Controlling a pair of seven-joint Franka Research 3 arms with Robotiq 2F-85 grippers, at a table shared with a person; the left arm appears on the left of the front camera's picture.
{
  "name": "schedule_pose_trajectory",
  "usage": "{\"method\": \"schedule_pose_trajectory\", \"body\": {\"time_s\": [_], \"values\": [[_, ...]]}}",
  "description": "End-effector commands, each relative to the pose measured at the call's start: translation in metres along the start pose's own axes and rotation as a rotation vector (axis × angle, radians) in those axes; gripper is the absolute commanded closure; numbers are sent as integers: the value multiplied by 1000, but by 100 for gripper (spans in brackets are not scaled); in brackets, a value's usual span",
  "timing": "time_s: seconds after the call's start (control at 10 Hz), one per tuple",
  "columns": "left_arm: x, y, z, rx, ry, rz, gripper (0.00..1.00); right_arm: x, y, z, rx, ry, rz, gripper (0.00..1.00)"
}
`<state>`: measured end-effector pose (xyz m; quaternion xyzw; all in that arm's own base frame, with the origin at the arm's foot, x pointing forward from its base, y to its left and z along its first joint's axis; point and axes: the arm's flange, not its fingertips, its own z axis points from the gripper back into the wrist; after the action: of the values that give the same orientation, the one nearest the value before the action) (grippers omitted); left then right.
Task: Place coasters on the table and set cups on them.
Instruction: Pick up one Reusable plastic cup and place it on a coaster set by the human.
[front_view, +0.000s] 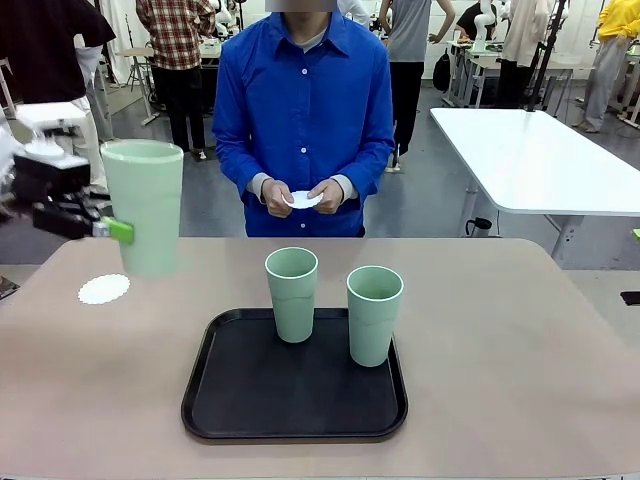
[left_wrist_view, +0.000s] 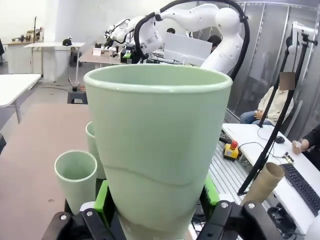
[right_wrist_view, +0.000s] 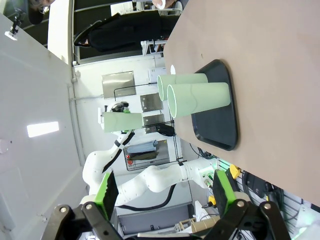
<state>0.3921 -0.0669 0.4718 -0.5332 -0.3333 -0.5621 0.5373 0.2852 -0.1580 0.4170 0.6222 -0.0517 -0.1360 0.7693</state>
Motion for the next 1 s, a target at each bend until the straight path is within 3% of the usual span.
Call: {"method": "schedule_pose_trajectory", "body": {"time_s": [0.0, 0.2, 0.3, 0.4, 0.5, 0.7, 0.9], "values": [[16, 0, -1, -16, -29, -11, 75, 2, 1, 0, 17, -12, 3, 0], [19, -5, -2, 26, -29, -98, 75, 2, 1, 0, 17, -12, 3, 0], [22, -6, 1, -2, -9, -19, 75, 2, 1, 0, 17, -12, 3, 0], [22, -6, 1, -2, -9, -19, 75, 2, 1, 0, 17, -12, 3, 0], [24, -5, 0, 4, -14, -45, 16, 2, 1, 0, 17, -12, 3, 0], [-12, 31, 47, 105, -58, -55, 16, 2, 1, 0, 17, -12, 3, 0], [-42, 36, 119, 242, -123, -19, 16, 2, 1, 0, 17, -12, 3, 0]]}}
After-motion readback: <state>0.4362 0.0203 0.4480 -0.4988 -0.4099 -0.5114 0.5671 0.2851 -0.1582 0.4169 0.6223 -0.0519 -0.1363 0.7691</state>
